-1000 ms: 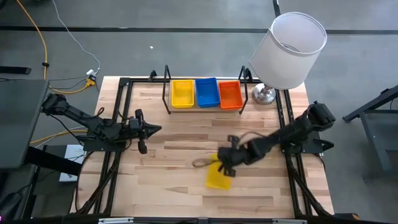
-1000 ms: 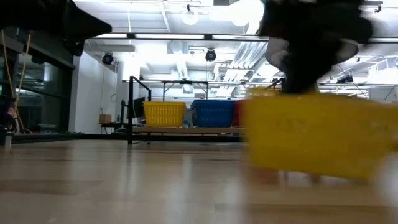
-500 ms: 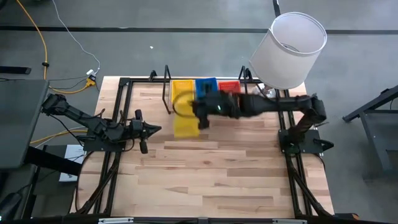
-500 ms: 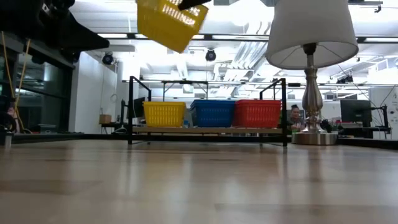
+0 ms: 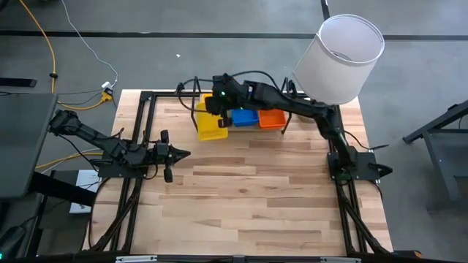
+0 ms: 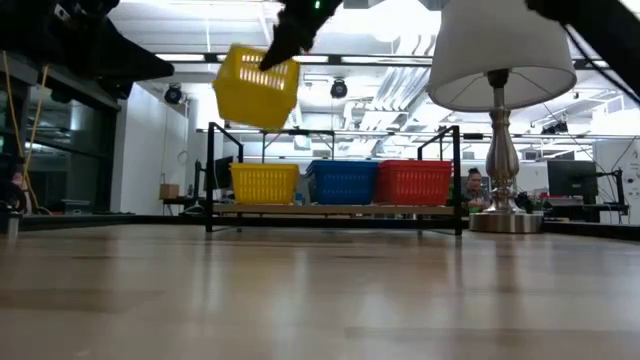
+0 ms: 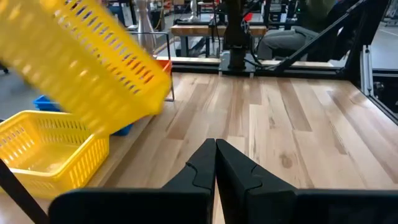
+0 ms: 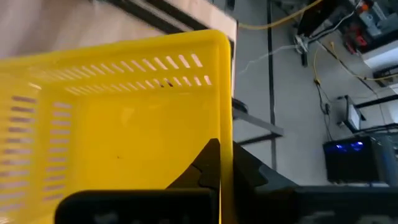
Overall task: Stack baskets on shelf by color
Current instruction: Stack the yellow bin on top of the other yellow bins on the shelf
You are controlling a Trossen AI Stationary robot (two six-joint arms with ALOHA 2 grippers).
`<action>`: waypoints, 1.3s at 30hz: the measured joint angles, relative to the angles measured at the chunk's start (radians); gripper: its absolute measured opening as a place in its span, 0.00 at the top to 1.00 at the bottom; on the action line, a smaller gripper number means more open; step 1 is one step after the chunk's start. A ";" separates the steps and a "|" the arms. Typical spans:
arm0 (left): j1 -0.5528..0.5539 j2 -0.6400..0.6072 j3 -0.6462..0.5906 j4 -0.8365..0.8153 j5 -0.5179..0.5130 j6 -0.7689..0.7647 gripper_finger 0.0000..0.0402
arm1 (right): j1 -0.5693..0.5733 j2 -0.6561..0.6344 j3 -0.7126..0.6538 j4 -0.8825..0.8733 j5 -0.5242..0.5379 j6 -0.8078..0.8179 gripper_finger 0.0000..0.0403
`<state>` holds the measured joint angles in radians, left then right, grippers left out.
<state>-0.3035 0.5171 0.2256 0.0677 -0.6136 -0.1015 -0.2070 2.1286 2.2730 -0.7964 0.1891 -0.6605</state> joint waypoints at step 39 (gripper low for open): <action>0.000 0.000 0.000 0.004 -0.026 -0.026 1.00 | -0.153 0.123 0.046 0.031 -0.092 -0.073 1.00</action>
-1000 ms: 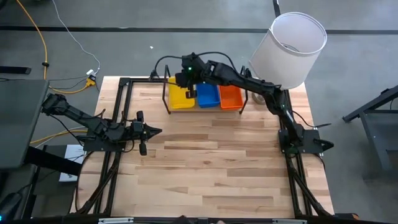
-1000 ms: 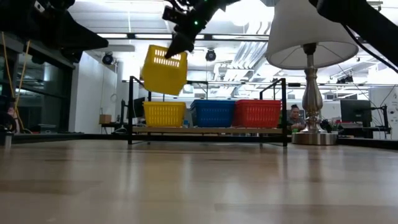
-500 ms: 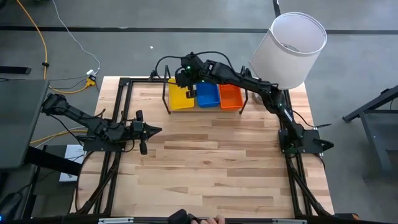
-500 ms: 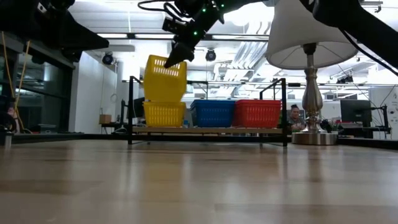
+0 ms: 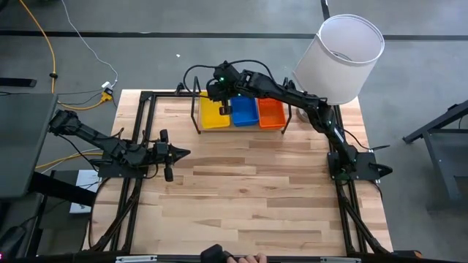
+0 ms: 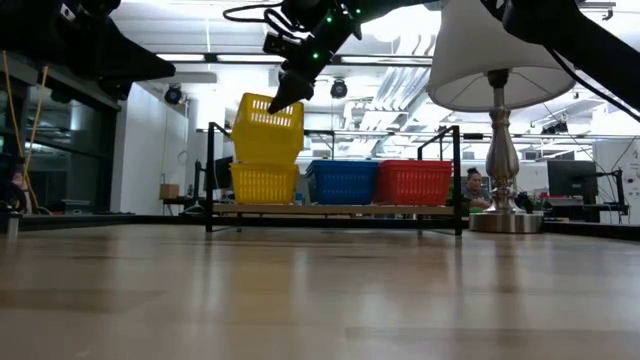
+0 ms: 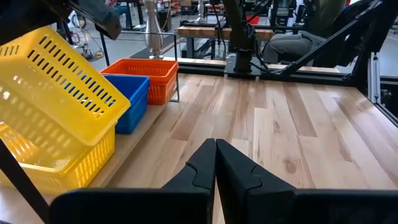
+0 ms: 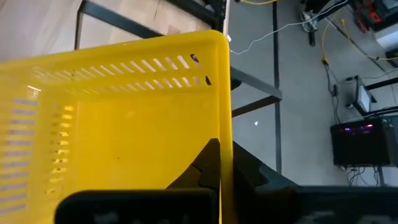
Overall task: Stack baskets on shelf by color
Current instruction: Stack the yellow bin on top of the other yellow bins on the shelf
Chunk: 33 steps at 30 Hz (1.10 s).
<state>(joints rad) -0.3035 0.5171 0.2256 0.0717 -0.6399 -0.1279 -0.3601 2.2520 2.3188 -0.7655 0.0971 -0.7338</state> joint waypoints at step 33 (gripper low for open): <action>0.000 0.000 0.000 0.000 0.000 0.000 1.00 | 0.000 0.000 0.000 -0.016 0.032 0.019 0.73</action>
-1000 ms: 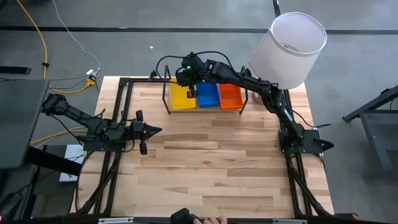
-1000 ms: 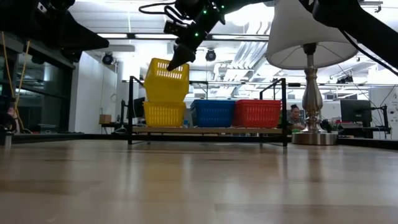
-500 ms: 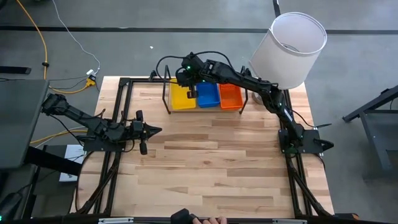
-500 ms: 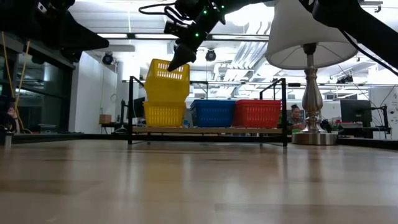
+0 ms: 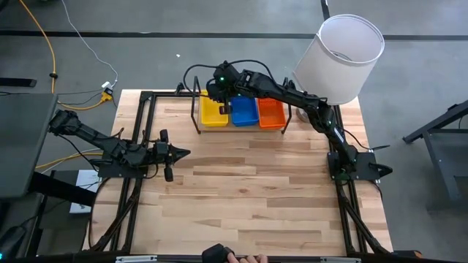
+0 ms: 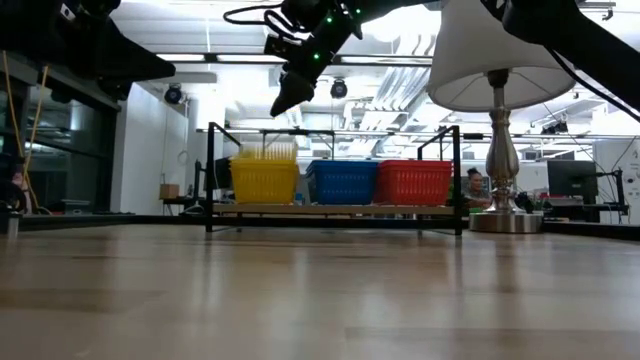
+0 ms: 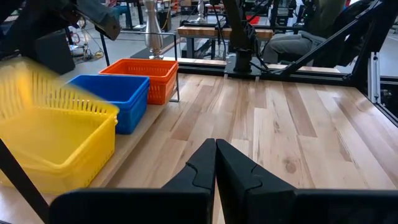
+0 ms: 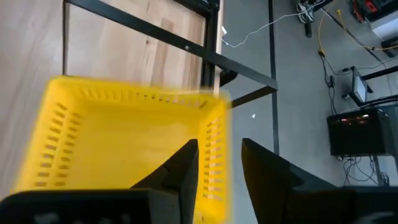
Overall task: Stack baskets on shelf by color
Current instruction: Stack the yellow bin on top of the other yellow bins on the shelf, then return to Home Position
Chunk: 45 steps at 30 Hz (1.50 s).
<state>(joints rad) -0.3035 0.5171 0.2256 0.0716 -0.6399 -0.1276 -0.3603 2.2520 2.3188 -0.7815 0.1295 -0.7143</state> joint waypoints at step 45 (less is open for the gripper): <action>0.002 0.000 0.000 0.000 0.007 0.026 1.00 | 0.446 -1.090 -1.351 0.168 -0.030 0.698 1.00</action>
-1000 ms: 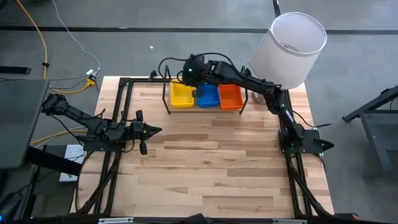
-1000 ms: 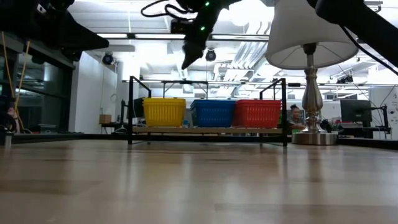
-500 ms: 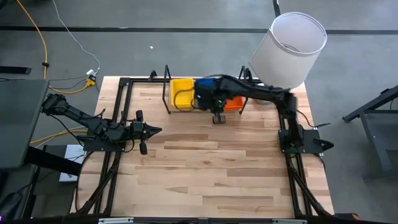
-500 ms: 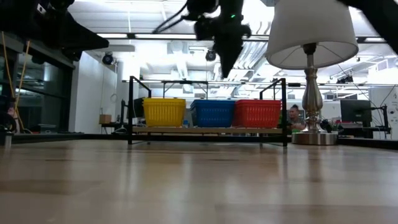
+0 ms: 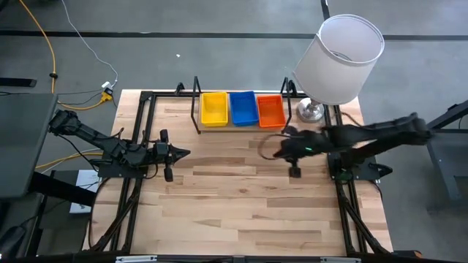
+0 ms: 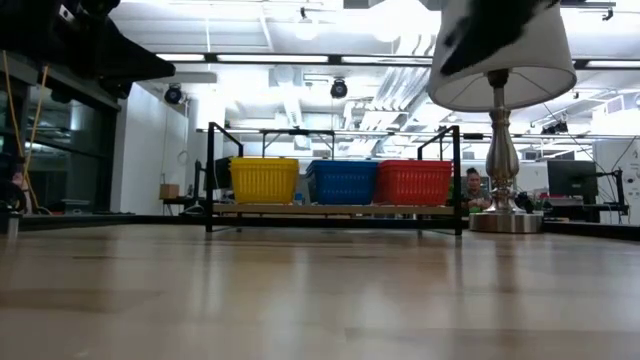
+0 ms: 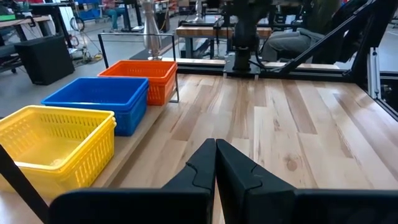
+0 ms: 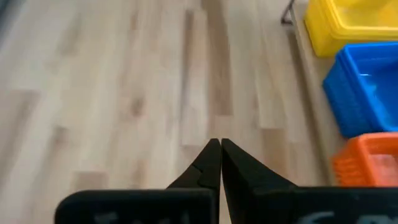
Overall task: Stack baskets on shelf by color
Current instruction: Return to Home Position
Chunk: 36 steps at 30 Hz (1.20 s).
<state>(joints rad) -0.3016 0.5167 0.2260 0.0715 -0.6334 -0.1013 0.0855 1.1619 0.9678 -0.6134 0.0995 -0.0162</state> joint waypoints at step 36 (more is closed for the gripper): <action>0.000 0.000 0.000 0.043 0.023 -0.131 1.00 | 0.124 -0.980 -0.818 0.598 0.100 0.199 1.00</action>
<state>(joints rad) -0.3016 0.5171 0.2260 0.1146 -0.6104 -0.2325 0.2098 0.1814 0.1502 -0.0154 0.1991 0.1824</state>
